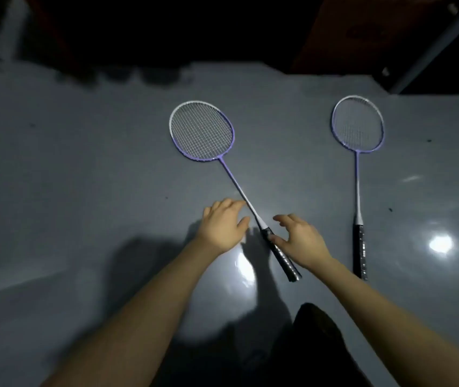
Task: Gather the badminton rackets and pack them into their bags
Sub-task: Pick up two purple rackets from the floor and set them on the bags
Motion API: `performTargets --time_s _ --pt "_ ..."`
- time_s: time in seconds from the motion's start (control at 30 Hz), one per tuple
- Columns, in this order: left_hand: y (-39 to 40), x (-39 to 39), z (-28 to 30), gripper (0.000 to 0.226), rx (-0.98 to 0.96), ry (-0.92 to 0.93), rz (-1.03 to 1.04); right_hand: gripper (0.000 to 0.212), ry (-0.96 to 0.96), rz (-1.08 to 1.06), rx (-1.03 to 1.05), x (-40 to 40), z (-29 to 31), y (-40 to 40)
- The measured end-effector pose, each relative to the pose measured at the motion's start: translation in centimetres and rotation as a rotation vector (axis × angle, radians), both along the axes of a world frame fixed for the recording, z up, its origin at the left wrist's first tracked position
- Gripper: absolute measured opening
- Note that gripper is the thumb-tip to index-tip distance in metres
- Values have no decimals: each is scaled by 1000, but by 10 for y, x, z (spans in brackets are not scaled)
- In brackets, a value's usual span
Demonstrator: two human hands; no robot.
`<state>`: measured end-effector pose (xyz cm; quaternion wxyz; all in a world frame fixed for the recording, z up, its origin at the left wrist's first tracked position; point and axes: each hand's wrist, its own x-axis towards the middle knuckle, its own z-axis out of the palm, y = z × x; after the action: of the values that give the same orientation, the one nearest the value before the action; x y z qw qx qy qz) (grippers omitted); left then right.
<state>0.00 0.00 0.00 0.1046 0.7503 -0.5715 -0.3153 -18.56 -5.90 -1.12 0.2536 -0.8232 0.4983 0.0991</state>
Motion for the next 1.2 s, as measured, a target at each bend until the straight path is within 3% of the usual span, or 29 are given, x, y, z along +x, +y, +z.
performTargets --time_s 0.2,0.3,0.4,0.5,0.63,0.73,0.9,0.97,1.13,1.2 --pt "-36 -34 -126 50 3 3 -15 61 -17 6 -65 -11 -127 -10" --pt "-44 -39 -150 54 38 9 3 49 -91 -45 -125 -12 -151 -6" --pt "-43 -42 -148 55 61 51 55 32 -194 -47 -131 -10 -155 -10" --pt "-54 -44 -145 55 1 119 172 40 -328 -80 -175 -14 -144 -23" --pt "-85 -56 -130 44 -237 414 448 32 -455 -113 -282 -23 -127 -33" --pt "-101 -74 -112 41 -382 569 537 27 -594 -207 -308 -27 -114 -40" --pt "-117 -108 -102 42 -465 731 594 32 -724 -149 -157 -68 -100 -54" --pt "-120 -118 -106 48 -475 715 598 38 -641 -233 -188 -98 -103 -64" --pt "-124 -145 -122 47 -436 547 561 57 5 -550 -295 -175 -138 -89" --pt "-125 -157 -125 42 -395 545 539 67 110 -628 -257 -186 -148 -90"
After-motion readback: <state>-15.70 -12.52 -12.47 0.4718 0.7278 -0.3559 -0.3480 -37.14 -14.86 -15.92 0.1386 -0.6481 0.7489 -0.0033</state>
